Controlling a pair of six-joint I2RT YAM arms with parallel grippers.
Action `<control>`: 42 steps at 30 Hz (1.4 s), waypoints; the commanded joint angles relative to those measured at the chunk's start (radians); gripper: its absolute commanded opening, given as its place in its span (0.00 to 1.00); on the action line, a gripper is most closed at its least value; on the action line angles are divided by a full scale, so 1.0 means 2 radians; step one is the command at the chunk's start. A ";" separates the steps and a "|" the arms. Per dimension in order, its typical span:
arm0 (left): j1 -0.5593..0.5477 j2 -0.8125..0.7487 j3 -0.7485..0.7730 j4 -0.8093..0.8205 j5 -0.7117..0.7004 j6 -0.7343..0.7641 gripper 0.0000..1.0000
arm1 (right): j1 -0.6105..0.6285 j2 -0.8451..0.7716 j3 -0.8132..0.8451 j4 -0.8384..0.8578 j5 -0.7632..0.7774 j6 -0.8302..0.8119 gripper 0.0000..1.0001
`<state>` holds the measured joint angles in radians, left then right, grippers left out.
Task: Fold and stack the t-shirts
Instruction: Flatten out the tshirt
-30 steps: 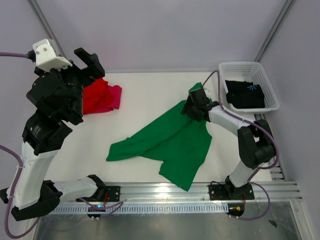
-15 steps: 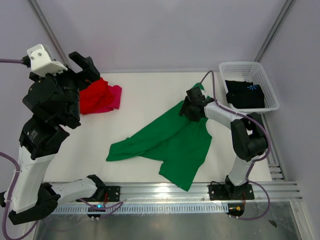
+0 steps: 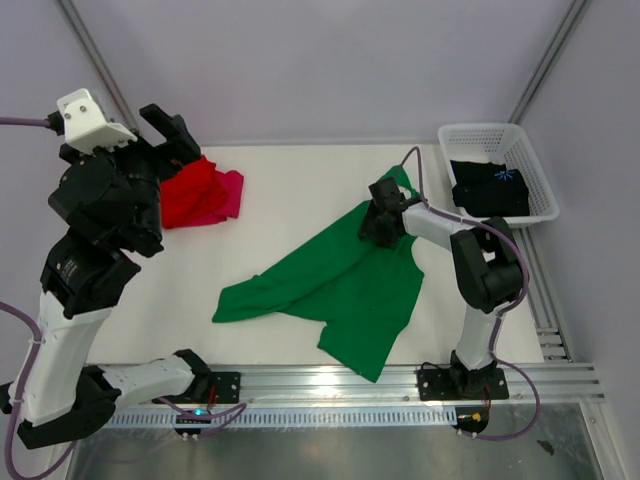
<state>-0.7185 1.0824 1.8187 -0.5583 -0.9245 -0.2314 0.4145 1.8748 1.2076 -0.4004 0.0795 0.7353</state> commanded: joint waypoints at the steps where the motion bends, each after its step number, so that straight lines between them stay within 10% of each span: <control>1: 0.000 -0.008 0.009 0.015 -0.013 0.008 0.99 | 0.000 0.020 0.024 0.009 -0.008 -0.004 0.56; 11: 0.000 -0.007 0.006 0.016 -0.016 0.013 0.99 | 0.001 0.033 0.062 0.008 -0.018 -0.022 0.03; 22: 0.000 0.013 0.001 0.028 0.006 0.004 0.99 | 0.000 0.006 0.150 -0.090 0.033 -0.074 0.06; 27: 0.000 0.016 0.000 0.032 0.010 0.002 0.99 | 0.000 0.007 0.167 -0.109 0.045 -0.083 0.34; 36: 0.000 0.004 -0.007 0.035 -0.005 0.015 0.99 | 0.000 0.031 0.136 -0.093 0.025 -0.070 0.33; 42: 0.000 -0.003 -0.010 0.035 -0.012 0.024 0.99 | 0.000 0.043 0.140 -0.081 0.011 -0.074 0.12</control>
<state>-0.7185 1.0950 1.8019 -0.5274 -0.9245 -0.2008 0.4149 1.9450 1.4811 -0.5961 0.1219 0.5949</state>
